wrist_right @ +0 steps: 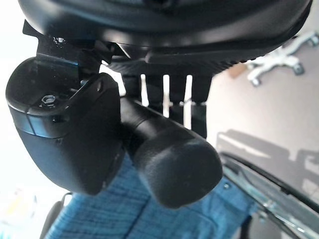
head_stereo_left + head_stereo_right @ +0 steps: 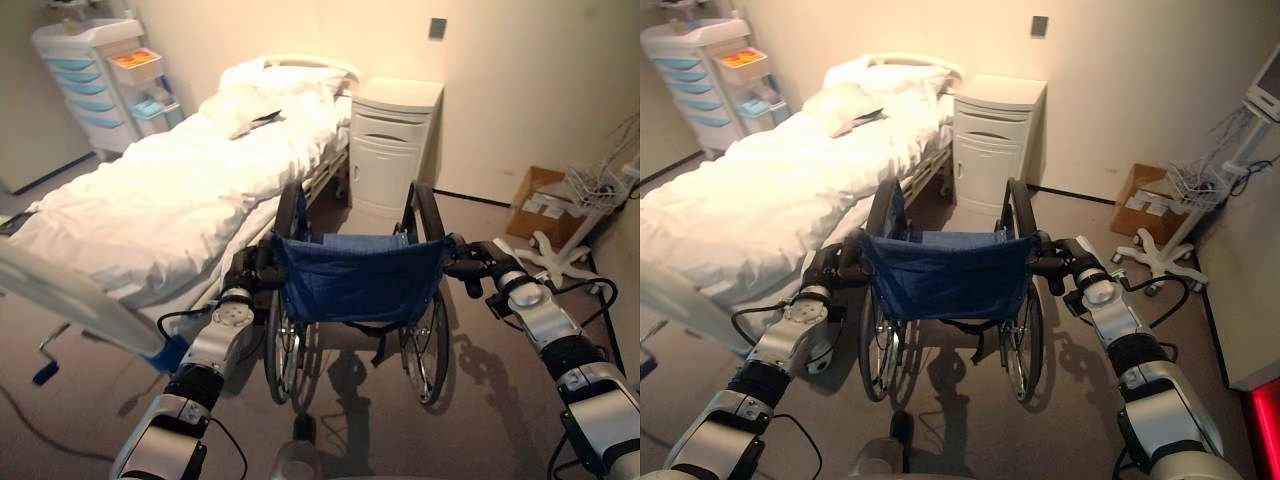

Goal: Push the wheelchair next to the bed

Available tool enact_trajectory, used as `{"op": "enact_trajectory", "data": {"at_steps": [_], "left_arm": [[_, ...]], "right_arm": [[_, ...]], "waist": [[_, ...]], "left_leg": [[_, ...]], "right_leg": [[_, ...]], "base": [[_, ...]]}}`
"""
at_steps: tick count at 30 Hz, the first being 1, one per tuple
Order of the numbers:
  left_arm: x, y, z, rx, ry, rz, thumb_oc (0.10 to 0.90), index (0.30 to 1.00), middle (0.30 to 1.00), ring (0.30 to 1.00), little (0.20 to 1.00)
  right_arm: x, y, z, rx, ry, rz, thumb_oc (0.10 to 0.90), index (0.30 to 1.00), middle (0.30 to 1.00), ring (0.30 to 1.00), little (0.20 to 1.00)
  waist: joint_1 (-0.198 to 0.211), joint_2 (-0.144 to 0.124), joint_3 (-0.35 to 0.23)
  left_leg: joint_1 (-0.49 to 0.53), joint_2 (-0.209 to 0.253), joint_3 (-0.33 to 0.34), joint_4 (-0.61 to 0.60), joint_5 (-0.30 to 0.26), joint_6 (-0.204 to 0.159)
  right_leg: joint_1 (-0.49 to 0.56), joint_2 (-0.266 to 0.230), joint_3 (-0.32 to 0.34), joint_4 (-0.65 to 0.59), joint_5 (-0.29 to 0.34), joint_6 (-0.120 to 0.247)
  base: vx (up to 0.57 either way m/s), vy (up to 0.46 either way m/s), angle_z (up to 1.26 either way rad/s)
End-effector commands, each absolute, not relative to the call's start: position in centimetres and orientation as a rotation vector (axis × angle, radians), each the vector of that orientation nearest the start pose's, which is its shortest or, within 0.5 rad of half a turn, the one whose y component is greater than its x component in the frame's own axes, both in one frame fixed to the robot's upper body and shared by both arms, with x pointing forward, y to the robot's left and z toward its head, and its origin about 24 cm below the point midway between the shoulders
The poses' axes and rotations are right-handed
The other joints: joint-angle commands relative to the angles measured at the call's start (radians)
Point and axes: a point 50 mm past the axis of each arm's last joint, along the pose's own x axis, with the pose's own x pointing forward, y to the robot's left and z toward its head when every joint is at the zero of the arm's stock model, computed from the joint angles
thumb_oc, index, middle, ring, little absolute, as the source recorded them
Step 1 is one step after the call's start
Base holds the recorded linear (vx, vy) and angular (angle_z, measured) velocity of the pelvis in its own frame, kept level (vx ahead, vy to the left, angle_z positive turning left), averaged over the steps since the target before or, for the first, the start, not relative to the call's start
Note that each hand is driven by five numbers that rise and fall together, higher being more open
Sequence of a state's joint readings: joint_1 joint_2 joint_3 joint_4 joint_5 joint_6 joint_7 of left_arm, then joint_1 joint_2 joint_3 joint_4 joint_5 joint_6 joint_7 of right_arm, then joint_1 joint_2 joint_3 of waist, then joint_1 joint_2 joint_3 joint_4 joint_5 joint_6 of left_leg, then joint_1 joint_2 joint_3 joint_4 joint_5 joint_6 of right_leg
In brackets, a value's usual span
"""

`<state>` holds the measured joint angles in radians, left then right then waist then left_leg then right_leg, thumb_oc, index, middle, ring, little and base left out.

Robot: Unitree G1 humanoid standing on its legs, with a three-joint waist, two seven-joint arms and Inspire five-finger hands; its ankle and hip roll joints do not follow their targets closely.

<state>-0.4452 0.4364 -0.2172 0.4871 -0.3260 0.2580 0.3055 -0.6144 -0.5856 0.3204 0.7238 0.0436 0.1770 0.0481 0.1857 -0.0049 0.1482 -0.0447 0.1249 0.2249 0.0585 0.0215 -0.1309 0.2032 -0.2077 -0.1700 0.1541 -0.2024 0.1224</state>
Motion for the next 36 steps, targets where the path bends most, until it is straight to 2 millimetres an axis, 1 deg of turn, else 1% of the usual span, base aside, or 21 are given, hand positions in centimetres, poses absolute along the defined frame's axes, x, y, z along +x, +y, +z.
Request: {"op": "enact_trajectory", "data": {"at_steps": [1, 8, 9, 11, 13, 14, 15, 16, 18, 20, 21, 22, 24, 25, 26, 30, 31, 32, 33, 34, 36], "left_arm": [[30.6, 22.7, 0.0, 0.361, 0.498, 0.135, 0.4, 0.3, 0.3, 0.3, 0.3], [30.7, 22.8, 0.0, 0.37, 0.502, 0.136, 0.4, 0.3, 0.3, 0.3, 0.3], [31.5, 22.0, 0.8, 0.41, 0.475, 0.13, 0.4, 0.3, 0.3, 0.3, 0.3], [31.8, 21.9, 1.1, 0.414, 0.464, 0.137, 0.4, 0.3, 0.3, 0.3, 0.3], [32.1, 22.0, 1.5, 0.42, 0.445, 0.147, 0.4, 0.3, 0.3, 0.3, 0.3], [32.4, 22.0, 2.0, 0.428, 0.426, 0.151, 0.4, 0.3, 0.3, 0.3, 0.3], [32.5, 22.0, 2.2, 0.431, 0.419, 0.15, 0.4, 0.3, 0.3, 0.3, 0.3], [32.8, 21.9, 2.4, 0.435, 0.409, 0.148, 0.4, 0.3, 0.3, 0.3, 0.3], [32.8, 21.7, 2.5, 0.44, 0.402, 0.143, 0.4, 0.3, 0.3, 0.3, 0.3], [32.7, 21.8, 2.3, 0.44, 0.402, 0.137, 0.4, 0.3, 0.3, 0.3, 0.3], [32.6, 21.8, 2.2, 0.44, 0.403, 0.136, 0.4, 0.3, 0.3, 0.3, 0.3], [32.5, 21.8, 2.1, 0.433, 0.403, 0.138, 0.4, 0.3, 0.3, 0.3, 0.3], [32.3, 21.8, 1.9, 0.431, 0.402, 0.137, 0.4, 0.3, 0.3, 0.3, 0.3], [32.3, 21.7, 2.0, 0.426, 0.397, 0.141, 0.4, 0.3, 0.3, 0.3, 0.3], [32.3, 21.6, 1.9, 0.423, 0.398, 0.142, 0.4, 0.3, 0.3, 0.3, 0.3], [32.1, 21.2, 1.6, 0.419, 0.411, 0.137, 0.4, 0.3, 0.3, 0.3, 0.3], [32.0, 21.2, 1.2, 0.411, 0.422, 0.136, 0.4, 0.3, 0.3, 0.3, 0.3], [31.9, 21.3, 1.1, 0.41, 0.424, 0.135, 0.4, 0.3, 0.3, 0.3, 0.3], [31.9, 20.9, 0.9, 0.404, 0.423, 0.131, 0.4, 0.3, 0.3, 0.3, 0.3], [31.8, 20.7, 0.8, 0.395, 0.418, 0.138, 0.4, 0.3, 0.3, 0.3, 0.3], [31.9, 20.6, 0.8, 0.388, 0.413, 0.146, 0.4, 0.3, 0.3, 0.3, 0.3]], "right_arm": [[32.2, -24.6, 2.5, -0.812, 0.46, 0.196, 0.4, 0.3, 0.3, 0.3, 0.3], [32.1, -24.7, 2.4, -0.807, 0.463, 0.197, 0.4, 0.3, 0.3, 0.3, 0.3], [31.8, -24.8, 2.2, -0.777, 0.459, 0.179, 0.4, 0.3, 0.3, 0.3, 0.3], [32.3, -24.4, 2.5, -0.775, 0.445, 0.179, 0.4, 0.3, 0.3, 0.3, 0.3], [32.8, -24.1, 2.9, -0.772, 0.433, 0.181, 0.4, 0.3, 0.3, 0.3, 0.3], [33.2, -23.9, 3.2, -0.762, 0.423, 0.177, 0.4, 0.3, 0.3, 0.3, 0.3], [33.3, -23.9, 3.3, -0.757, 0.421, 0.173, 0.4, 0.3, 0.3, 0.3, 0.3], [33.4, -23.8, 3.4, -0.745, 0.42, 0.167, 0.4, 0.3, 0.3, 0.3, 0.3], [33.4, -23.7, 3.3, -0.74, 0.425, 0.164, 0.4, 0.3, 0.3, 0.3, 0.3], [32.9, -23.6, 2.9, -0.746, 0.431, 0.167, 0.4, 0.3, 0.3, 0.3, 0.3], [32.8, -23.6, 2.8, -0.747, 0.434, 0.165, 0.4, 0.3, 0.3, 0.3, 0.3], [32.4, -23.7, 2.4, -0.753, 0.438, 0.161, 0.4, 0.3, 0.3, 0.3, 0.3], [32.0, -23.9, 2.3, -0.759, 0.443, 0.155, 0.4, 0.3, 0.3, 0.3, 0.3], [31.9, -24.1, 2.4, -0.758, 0.45, 0.147, 0.4, 0.3, 0.3, 0.3, 0.3], [31.9, -24.3, 2.4, -0.756, 0.453, 0.143, 0.4, 0.3, 0.3, 0.3, 0.3], [31.6, -25.5, 2.6, -0.76, 0.473, 0.129, 0.4, 0.3, 0.3, 0.3, 0.3], [31.4, -26.1, 2.5, -0.763, 0.484, 0.125, 0.4, 0.3, 0.3, 0.3, 0.3], [31.4, -26.3, 2.6, -0.765, 0.487, 0.127, 0.4, 0.3, 0.3, 0.3, 0.3], [31.4, -26.8, 2.8, -0.782, 0.492, 0.128, 0.4, 0.3, 0.3, 0.3, 0.3], [31.4, -27.2, 3.0, -0.787, 0.495, 0.124, 0.4, 0.3, 0.3, 0.3, 0.3], [31.7, -27.4, 3.2, -0.788, 0.494, 0.122, 0.4, 0.3, 0.3, 0.3, 0.3]], "waist": [[-0.052, -0.022, -0.003], [-0.052, -0.022, -0.01], [-0.058, -0.035, -0.039], [-0.066, -0.028, -0.032], [-0.071, -0.029, -0.017], [-0.075, -0.021, -0.007], [-0.079, -0.018, -0.001], [-0.085, -0.017, 0.003], [-0.099, -0.024, 0.004], [-0.131, -0.041, 0.004], [-0.135, -0.037, 0.003], [-0.147, -0.043, 0.01], [-0.153, -0.045, 0.012], [-0.153, -0.046, 0.01], [-0.154, -0.048, 0.008], [-0.177, -0.064, -0.002], [-0.186, -0.065, -0.01], [-0.188, -0.065, -0.012], [-0.19, -0.068, -0.012], [-0.185, -0.071, -0.007], [-0.173, -0.074, 0.007]], "left_leg": [[-0.061, -0.052, 0.013, 0.039, 0.022, 0.109], [-0.053, -0.067, 0.011, 0.026, 0.02, 0.116], [0.004, -0.132, 0.058, -0.067, 0.008, 0.152], [0.021, -0.126, 0.07, -0.064, 0.003, 0.148], [0.054, -0.131, 0.064, -0.061, -0.019, 0.137], [0.078, -0.12, 0.066, -0.063, -0.027, 0.134], [0.093, -0.12, 0.062, -0.069, -0.036, 0.134], [0.092, -0.119, 0.062, -0.068, -0.03, 0.141], [0.103, -0.132, 0.042, -0.066, -0.05, 0.144], [0.136, -0.16, 0.02, -0.06, -0.101, 0.157], [0.152, -0.16, 0.01, -0.062, -0.123, 0.157], [0.157, -0.17, 0.008, -0.044, -0.138, 0.167], [0.156, -0.177, 0.005, -0.02, -0.158, 0.176], [0.145, -0.176, 0.017, 0.016, -0.168, 0.178], [0.142, -0.177, 0.017, 0.028, -0.17, 0.175], [0.116, -0.169, 0.012, 0.199, -0.231, 0.155], [0.127, -0.147, 0.02, 0.261, -0.212, 0.127], [0.13, -0.141, 0.021, 0.275, -0.205, 0.12], [0.099, -0.103, 0.019, 0.4, -0.119, 0.076], [0.054, -0.08, 0.016, 0.489, -0.073, 0.055], [-0.002, -0.061, 0.011, 0.544, -0.046, 0.047]], "right_leg": [[0.009, 0.081, -0.152, 0.169, 0.03, 0.017], [0.006, 0.07, -0.153, 0.208, 0.041, 0.029], [-0.073, 0.023, -0.162, 0.354, 0.2, 0.086], [-0.115, 0.026, -0.181, 0.299, 0.18, 0.073], [-0.147, 0.0, -0.198, 0.239, 0.173, 0.072], [-0.19, -0.016, -0.212, 0.184, 0.21, 0.063], [-0.204, -0.02, -0.211, 0.165, 0.215, 0.065], [-0.233, -0.019, -0.212, 0.114, 0.262, 0.055], [-0.264, -0.02, -0.186, 0.054, 0.307, 0.065], [-0.343, -0.044, -0.143, -0.01, 0.415, 0.095], [-0.351, -0.043, -0.134, -0.014, 0.412, 0.11], [-0.375, -0.051, -0.135, -0.036, 0.435, 0.105], [-0.384, -0.05, -0.134, -0.016, 0.436, 0.103], [-0.37, -0.036, -0.155, 0.007, 0.399, 0.093], [-0.364, -0.029, -0.154, -0.002, 0.391, 0.09], [-0.331, 0.03, -0.131, 0.024, 0.272, 0.039], [-0.308, 0.048, -0.16, 0.013, 0.235, 0.006], [-0.301, 0.051, -0.167, 0.009, 0.228, -0.001], [-0.263, 0.072, -0.172, -0.013, 0.205, -0.036], [-0.234, 0.079, -0.181, -0.026, 0.189, -0.055], [-0.202, 0.083, -0.179, -0.031, 0.174, -0.065]], "base": [[0.31, 0.248, -0.45], [0.14, 0.101, -0.13], [0.69, 0.453, -0.31], [0.42, 0.19, 0.03], [0.17, -0.045, 0.07], [0.11, -0.065, 0.1], [0.08, -0.098, 0.27], [0.1, -0.081, 0.28], [0.19, -0.089, 0.36], [0.34, -0.085, 0.23], [0.32, -0.099, 0.28], [0.27, -0.092, 0.34], [0.24, -0.142, 0.25], [0.22, -0.144, 0.19], [0.29, -0.181, 0.2], [0.29, -0.149, 0.22], [0.24, -0.093, 0.24], [0.32, -0.145, 0.35], [0.29, -0.137, 0.3], [0.31, -0.138, 0.3], [0.22, -0.046, 0.18]]}}
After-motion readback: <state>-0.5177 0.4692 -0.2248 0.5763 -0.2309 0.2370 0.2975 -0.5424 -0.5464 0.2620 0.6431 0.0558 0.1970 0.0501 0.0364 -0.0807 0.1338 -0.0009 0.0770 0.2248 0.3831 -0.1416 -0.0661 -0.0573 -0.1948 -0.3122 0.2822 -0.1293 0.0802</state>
